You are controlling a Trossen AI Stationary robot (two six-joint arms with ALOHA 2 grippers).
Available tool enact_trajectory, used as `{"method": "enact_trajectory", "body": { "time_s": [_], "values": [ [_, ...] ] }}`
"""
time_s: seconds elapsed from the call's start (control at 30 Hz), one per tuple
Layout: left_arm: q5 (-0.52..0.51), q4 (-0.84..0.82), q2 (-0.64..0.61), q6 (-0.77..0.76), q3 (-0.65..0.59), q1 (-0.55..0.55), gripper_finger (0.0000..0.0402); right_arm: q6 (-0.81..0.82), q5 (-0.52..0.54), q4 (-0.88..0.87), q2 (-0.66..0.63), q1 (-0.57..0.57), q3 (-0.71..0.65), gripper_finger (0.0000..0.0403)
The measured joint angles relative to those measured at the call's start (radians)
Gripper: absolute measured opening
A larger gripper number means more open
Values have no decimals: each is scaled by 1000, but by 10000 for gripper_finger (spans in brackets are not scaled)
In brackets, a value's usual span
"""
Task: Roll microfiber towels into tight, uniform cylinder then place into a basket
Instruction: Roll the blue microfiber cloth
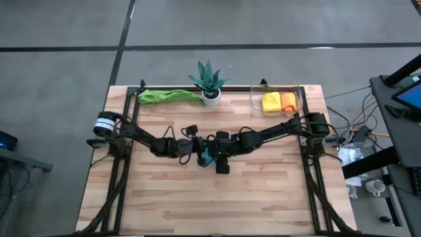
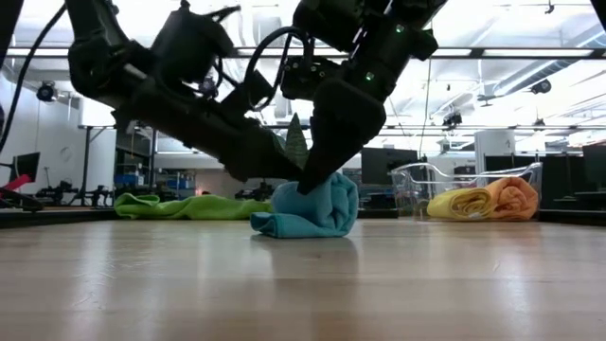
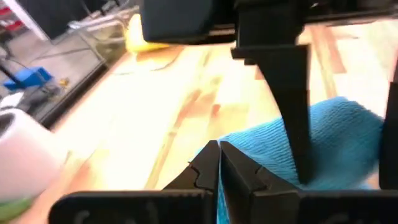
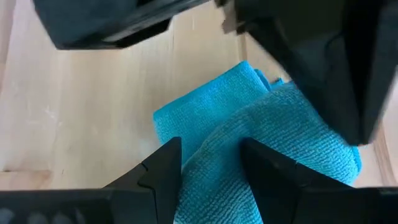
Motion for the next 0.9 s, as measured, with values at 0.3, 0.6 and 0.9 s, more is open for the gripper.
{"method": "enact_trajectory", "body": {
  "time_s": [0.3,0.6,0.9],
  "values": [
    [98,5,64,-44,6,15,0,3,0,2,1,0,0,164],
    [20,18,124,-35,5,20,0,19,4,-10,-60,5,3,164],
    [18,25,128,-31,7,19,0,179,159,126,-282,1,-218,164]
  ]
}}
